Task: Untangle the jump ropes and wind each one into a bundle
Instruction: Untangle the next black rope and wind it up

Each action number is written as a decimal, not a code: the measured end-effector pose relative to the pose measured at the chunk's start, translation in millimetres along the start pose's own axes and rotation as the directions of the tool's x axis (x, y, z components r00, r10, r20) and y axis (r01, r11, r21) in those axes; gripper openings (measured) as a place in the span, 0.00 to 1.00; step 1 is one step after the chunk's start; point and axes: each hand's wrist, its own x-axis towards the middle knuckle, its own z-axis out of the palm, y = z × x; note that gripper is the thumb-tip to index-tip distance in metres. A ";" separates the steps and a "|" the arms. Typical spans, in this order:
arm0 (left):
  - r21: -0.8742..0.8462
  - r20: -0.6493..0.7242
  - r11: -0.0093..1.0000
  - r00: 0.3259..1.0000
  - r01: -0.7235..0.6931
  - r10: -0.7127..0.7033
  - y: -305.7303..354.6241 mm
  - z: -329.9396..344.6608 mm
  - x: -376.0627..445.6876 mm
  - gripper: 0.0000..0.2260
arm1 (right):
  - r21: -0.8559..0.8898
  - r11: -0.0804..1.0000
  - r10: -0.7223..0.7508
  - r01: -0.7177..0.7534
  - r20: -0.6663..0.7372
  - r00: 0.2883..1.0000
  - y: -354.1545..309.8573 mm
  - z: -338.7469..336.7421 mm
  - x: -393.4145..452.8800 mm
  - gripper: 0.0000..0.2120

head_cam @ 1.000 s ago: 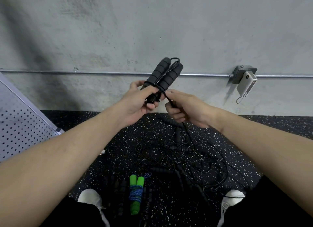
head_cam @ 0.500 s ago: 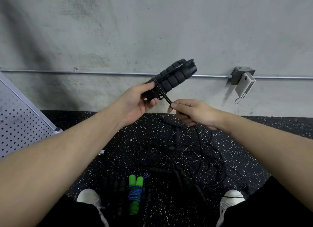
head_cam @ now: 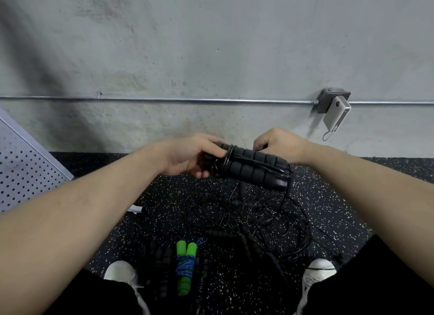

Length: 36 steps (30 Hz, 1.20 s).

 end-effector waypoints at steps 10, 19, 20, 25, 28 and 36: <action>0.356 -0.112 0.931 0.993 0.082 -0.044 -2.7 9.8 10.1 0.08 | 0.078 0.995 0.074 -0.067 -0.095 0.993 -20.5 2.8 8.5 0.16; 0.409 -0.135 0.910 0.991 0.067 -0.012 -3.4 14.5 17.0 0.25 | 0.106 0.994 0.037 -0.017 -0.198 0.979 -41.3 16.0 9.1 0.15; 0.365 -0.174 0.926 0.984 0.095 -0.032 -5.7 14.3 18.4 0.23 | 0.070 0.997 0.028 -0.014 -0.201 0.979 -43.8 18.3 8.4 0.16; 0.145 -0.389 0.985 0.921 0.095 -0.032 -18.7 12.3 28.0 0.16 | 0.002 0.997 0.077 -0.077 -0.129 0.989 -59.7 25.1 4.3 0.22; -0.095 -0.486 0.995 0.874 -0.032 -0.018 -18.1 8.4 31.6 0.11 | 0.152 0.983 0.114 -0.100 -0.088 0.990 -66.0 29.8 2.6 0.19; -0.592 -0.503 0.769 0.856 -0.242 -0.118 -1.8 5.1 25.7 0.10 | 0.379 0.923 0.101 -0.073 -0.054 0.993 -62.1 35.2 2.0 0.19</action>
